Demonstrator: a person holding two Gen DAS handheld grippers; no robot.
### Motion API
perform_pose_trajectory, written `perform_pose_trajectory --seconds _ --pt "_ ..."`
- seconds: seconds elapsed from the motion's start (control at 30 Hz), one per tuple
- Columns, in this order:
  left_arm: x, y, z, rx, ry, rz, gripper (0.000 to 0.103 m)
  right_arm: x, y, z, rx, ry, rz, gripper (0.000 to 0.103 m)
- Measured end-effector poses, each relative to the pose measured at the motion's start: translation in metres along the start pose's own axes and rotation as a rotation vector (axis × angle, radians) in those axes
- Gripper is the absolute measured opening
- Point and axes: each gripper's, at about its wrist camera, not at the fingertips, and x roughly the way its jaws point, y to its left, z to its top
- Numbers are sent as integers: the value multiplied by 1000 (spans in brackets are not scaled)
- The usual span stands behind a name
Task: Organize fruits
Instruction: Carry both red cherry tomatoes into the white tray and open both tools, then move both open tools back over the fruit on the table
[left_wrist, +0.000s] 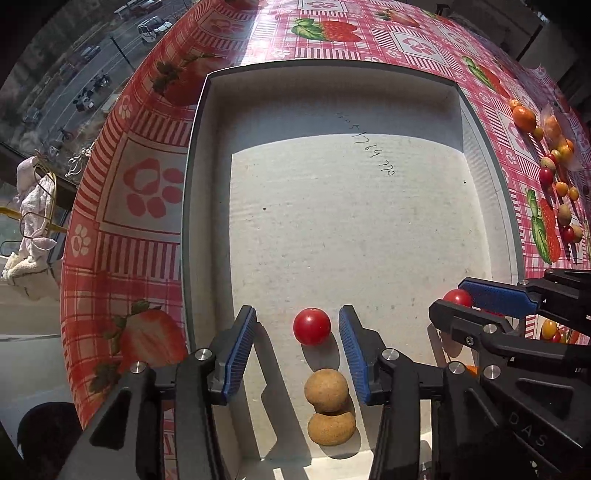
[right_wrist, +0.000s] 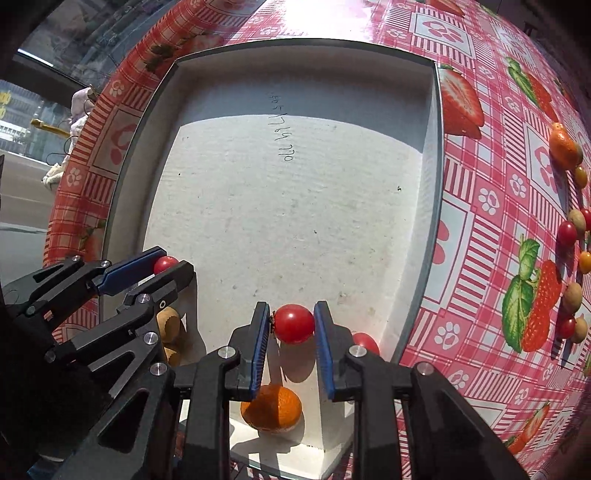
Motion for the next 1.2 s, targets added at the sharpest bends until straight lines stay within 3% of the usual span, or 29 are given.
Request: perform_pose_trajectory --seconds 0.07,0.2,0.47,0.53,0.9,1.2 --pt "0 8 -1 -36 0 -29 61 1 -1 2 -1 5 7 28" --pt "-1 7 -3 -30 11 -28 61 1 -7 7 20 7 27 45" --pt "-8 17 -4 -46 17 -21 61 -13 -30 7 103 -8 132 68" --pt "-11 19 -3 -41 5 -23 79 -19 -33 8 115 -18 170 81" --pt "-33 3 6 9 -13 -26 79 -57 -48 -10 158 -77 179 86" --pt "-48 -68 1 132 -4 -52 79 -62 -111 -52 331 -76 133 86"
